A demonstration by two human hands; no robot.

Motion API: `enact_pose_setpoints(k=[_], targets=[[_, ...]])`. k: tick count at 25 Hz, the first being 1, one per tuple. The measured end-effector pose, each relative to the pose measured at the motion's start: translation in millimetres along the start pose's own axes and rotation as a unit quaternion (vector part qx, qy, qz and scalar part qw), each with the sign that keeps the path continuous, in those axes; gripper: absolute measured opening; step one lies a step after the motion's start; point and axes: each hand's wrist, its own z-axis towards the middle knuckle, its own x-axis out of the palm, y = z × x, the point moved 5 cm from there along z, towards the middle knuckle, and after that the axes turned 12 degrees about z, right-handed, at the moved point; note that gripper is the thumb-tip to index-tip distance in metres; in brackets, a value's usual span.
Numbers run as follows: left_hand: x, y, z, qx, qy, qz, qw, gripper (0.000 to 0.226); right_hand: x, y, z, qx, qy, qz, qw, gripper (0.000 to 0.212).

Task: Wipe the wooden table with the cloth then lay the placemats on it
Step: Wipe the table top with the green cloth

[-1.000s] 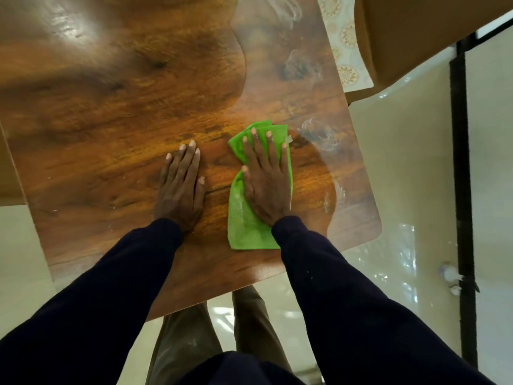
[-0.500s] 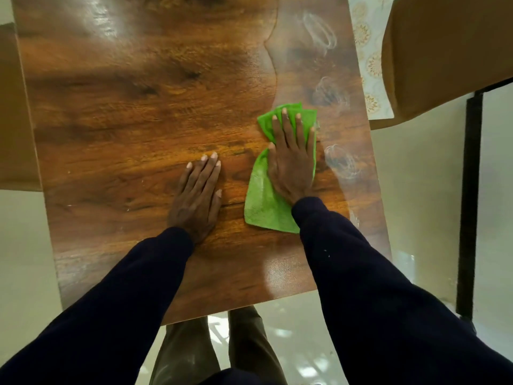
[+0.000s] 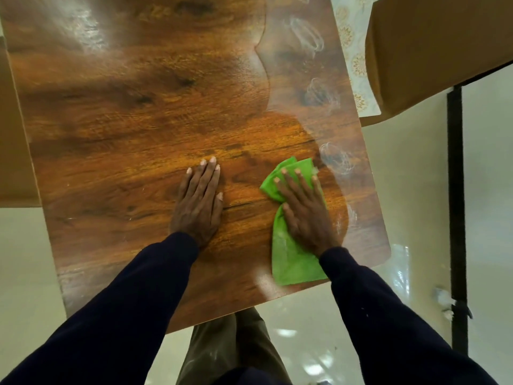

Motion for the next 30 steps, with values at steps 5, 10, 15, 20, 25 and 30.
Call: enact_pose_setpoints(k=[5,10,15,20,25,30], targets=[[1.2,3.4,-0.8,0.001,-0.002,-0.009,1.0,0.057,-6.9,-7.3,68.0,0.171,-0.093,-0.03,0.98,0.06],[-0.4,2.7,-3.5,0.009,-0.007,-0.011,1.0,0.056,28.0,60.4,41.4,0.122,-0.082,-0.003,0.989,0.062],[-5.3,0.2,-5.0,0.012,0.012,-0.038,0.999,0.055,35.7,59.1,-77.8,0.137,-0.062,0.033,0.988,0.06],[-6.4,1.9,-1.6,0.006,0.026,-0.075,0.997,0.058,-9.0,-30.9,-152.8,0.267,-0.126,0.032,0.955,0.059],[-4.4,-41.1,0.0,-0.016,0.001,-0.09,0.996,0.053,-45.7,-91.2,-86.2,0.281,-0.15,-0.019,0.948,0.059],[18.2,-123.7,17.5,-0.027,-0.014,-0.068,0.997,0.051,-21.9,-51.0,-63.6,0.116,-0.078,-0.008,0.99,0.06]])
